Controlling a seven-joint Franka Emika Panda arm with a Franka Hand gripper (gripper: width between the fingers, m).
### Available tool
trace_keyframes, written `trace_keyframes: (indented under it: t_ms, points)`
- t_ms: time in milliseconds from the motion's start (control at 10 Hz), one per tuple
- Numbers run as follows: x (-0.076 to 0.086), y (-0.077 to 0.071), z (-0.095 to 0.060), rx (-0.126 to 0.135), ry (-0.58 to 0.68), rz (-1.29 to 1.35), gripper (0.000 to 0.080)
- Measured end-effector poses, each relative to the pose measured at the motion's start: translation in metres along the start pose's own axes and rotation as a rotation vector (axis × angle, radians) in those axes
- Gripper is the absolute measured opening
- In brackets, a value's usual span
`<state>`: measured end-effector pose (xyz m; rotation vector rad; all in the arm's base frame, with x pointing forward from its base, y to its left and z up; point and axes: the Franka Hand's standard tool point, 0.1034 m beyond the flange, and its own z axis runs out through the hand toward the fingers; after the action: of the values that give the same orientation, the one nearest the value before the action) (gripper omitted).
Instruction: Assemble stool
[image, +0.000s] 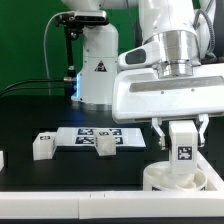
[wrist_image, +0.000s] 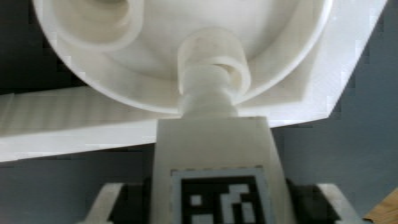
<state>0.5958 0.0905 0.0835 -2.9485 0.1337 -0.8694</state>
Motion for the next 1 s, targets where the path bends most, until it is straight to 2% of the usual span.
trace_keyframes:
  t_ms: [300,500,1000]
  points:
    - [-0.001,-0.006,0.003,0.006,-0.002,-0.006,0.0333]
    - [-0.010,-0.006,0.009,0.004,-0.017,-0.009,0.0333]
    - [-0.019,-0.012,0.014,0.003,-0.021,-0.015,0.0333]
